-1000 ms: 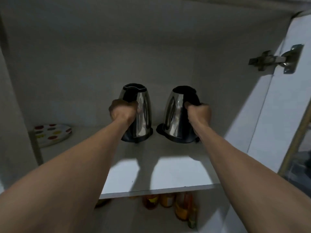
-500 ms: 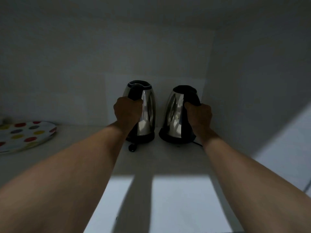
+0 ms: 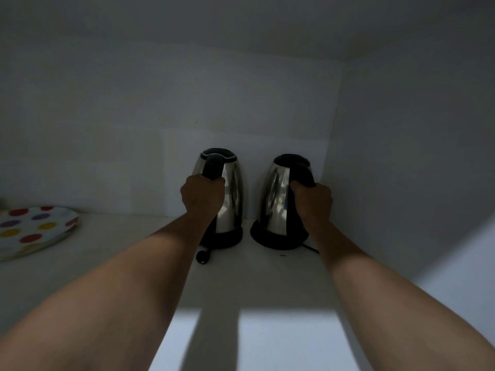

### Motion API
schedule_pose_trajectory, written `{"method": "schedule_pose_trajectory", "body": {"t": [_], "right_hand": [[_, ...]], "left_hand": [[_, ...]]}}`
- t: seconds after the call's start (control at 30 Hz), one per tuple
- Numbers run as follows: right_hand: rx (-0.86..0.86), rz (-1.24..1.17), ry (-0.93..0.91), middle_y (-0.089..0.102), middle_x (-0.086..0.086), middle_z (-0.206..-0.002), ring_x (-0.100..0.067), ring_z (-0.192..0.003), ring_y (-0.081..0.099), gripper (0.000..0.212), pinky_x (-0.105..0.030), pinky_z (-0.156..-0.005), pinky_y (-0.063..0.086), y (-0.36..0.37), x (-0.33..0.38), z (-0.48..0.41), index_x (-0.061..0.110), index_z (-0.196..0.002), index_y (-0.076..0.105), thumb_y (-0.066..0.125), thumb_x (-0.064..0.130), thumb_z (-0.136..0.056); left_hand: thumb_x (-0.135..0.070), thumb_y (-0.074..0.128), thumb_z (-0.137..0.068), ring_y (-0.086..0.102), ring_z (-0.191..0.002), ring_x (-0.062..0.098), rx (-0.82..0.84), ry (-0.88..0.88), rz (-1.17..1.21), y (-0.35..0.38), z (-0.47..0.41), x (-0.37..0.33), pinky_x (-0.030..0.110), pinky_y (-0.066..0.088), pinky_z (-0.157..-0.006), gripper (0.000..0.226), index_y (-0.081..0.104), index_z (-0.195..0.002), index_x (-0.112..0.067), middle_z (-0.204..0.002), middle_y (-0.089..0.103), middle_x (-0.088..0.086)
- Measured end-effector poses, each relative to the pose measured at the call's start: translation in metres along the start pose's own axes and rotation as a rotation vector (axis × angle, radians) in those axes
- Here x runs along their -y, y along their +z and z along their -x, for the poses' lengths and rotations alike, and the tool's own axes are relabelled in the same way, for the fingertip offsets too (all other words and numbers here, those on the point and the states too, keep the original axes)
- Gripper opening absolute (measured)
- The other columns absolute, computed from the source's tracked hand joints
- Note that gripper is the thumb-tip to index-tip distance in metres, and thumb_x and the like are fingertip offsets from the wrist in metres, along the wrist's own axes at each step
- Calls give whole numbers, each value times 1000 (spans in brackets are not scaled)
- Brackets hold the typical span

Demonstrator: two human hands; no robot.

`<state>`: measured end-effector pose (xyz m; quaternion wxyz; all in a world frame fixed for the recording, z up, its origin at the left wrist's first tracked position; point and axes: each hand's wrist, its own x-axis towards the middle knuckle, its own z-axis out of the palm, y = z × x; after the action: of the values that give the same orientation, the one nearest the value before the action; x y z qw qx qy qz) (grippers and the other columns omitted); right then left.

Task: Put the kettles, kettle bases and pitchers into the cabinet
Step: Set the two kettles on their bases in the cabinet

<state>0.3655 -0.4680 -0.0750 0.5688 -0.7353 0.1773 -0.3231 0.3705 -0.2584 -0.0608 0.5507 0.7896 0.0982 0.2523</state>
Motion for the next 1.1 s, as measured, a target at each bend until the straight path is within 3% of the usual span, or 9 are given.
{"method": "schedule_pose_trajectory", "body": {"t": [0.27, 0.4, 0.57, 0.7, 0.77, 0.87, 0.97, 1.1], "right_hand": [[57, -52, 24, 68, -12, -77, -33, -76, 69, 32, -41, -69, 57, 3, -7, -8, 15, -69, 61, 69, 46, -66], [116, -35, 11, 62, -9, -68, -27, -65, 62, 31, -33, -61, 49, 4, -12, -14, 15, -63, 57, 74, 35, -81], [159, 37, -17, 66, -14, -73, -28, -64, 63, 29, -39, -64, 55, 10, -10, -18, 13, -68, 59, 72, 34, -84], [199, 127, -56, 64, -9, -72, -27, -66, 62, 33, -32, -60, 50, 6, -8, -23, 16, -68, 57, 70, 39, -88], [227, 175, -87, 63, -6, -74, -25, -69, 62, 35, -28, -60, 47, -2, -7, -25, 11, -78, 62, 70, 43, -89], [255, 246, -140, 63, -10, -96, -29, -90, 64, 50, -30, -70, 45, -15, -5, -26, 4, -109, 60, 69, 48, -89], [303, 370, -163, 61, -16, -113, -32, -107, 61, 57, -30, -75, 39, -24, -4, -25, 1, -124, 53, 63, 48, -94], [362, 450, -114, 57, -19, -128, -33, -113, 59, 65, -32, -78, 46, -32, 1, -22, 2, -130, 44, 63, 51, -93]], "left_hand": [[-28, 68, -86, 67, -91, 36, 18, -6, -22, 17, -5, 3, 33, 49, -70, 35, 68, -100, 4, -96, 70, 19], [-28, 67, -88, 58, -76, 28, 29, -24, -39, 19, -7, 2, 31, 45, -67, 33, 67, -99, 4, -89, 65, 15], [-39, 61, -90, 68, -89, 35, 103, -39, -62, 22, -13, 0, 37, 53, -76, 45, 68, -101, 3, -96, 71, 18], [-41, 55, -92, 57, -65, 25, 212, -102, 13, 25, -14, -2, 30, 43, -62, 41, 67, -95, -1, -74, 61, 8], [-40, 53, -92, 51, -59, 23, 288, -157, 96, 27, -16, -4, 30, 39, -62, 44, 68, -103, 0, -68, 55, 7], [-39, 49, -97, 55, -69, 25, 427, -230, 184, 34, -15, -13, 33, 44, -76, 44, 64, -111, 0, -77, 60, 9], [-43, 47, -95, 64, -104, 36, 461, -215, 183, 44, -15, -18, 39, 47, -101, 58, 59, -126, 4, -114, 68, 20], [-55, 51, -79, 61, -115, 38, 420, -201, 87, 51, -20, -15, 44, 48, -103, 82, 48, -137, 4, -128, 62, 23]]}}
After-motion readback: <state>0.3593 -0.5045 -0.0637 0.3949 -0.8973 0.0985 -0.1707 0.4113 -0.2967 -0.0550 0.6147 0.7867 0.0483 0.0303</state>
